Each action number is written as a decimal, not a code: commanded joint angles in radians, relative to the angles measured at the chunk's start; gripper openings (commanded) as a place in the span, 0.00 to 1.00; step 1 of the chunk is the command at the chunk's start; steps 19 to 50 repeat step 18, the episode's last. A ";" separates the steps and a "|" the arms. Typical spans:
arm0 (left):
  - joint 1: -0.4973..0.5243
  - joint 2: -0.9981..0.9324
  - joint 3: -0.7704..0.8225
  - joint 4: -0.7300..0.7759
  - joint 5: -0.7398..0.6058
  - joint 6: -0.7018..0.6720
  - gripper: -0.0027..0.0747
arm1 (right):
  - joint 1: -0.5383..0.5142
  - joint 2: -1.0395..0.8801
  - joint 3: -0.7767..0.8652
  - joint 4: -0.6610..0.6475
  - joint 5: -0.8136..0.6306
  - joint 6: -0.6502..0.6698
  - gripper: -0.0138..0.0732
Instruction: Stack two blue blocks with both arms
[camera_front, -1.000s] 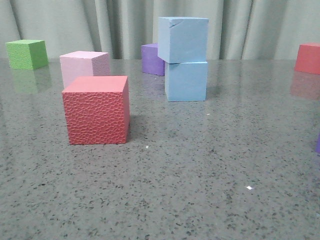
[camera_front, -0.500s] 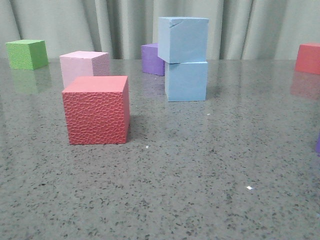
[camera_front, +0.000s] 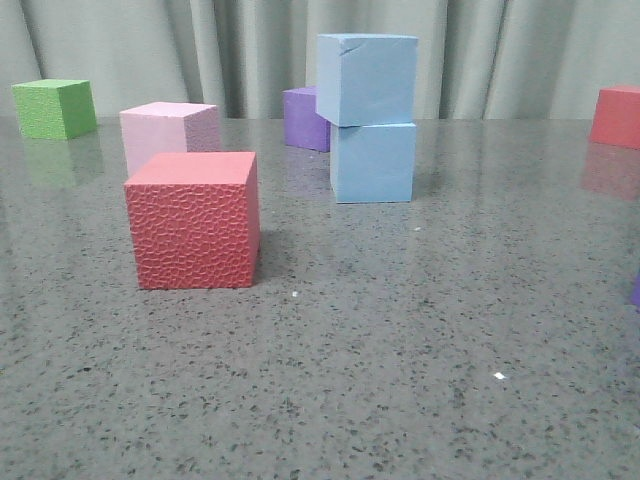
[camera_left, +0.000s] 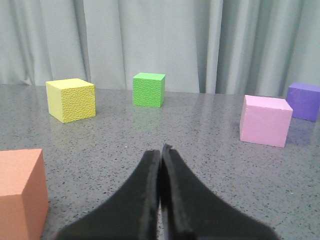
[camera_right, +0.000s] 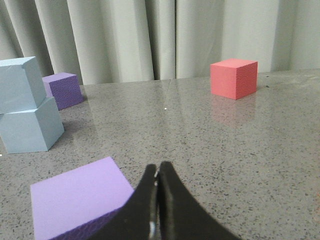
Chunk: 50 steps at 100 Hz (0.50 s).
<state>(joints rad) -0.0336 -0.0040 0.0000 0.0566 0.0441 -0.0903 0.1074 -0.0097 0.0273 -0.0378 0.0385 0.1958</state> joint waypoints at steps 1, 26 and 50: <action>-0.008 -0.031 0.042 0.000 -0.071 -0.010 0.01 | -0.006 -0.021 -0.017 -0.010 -0.086 -0.009 0.08; -0.008 -0.031 0.042 0.000 -0.071 -0.010 0.01 | -0.006 -0.021 -0.017 -0.010 -0.086 -0.009 0.08; -0.008 -0.031 0.042 0.000 -0.071 -0.010 0.01 | -0.006 -0.021 -0.017 -0.010 -0.086 -0.009 0.08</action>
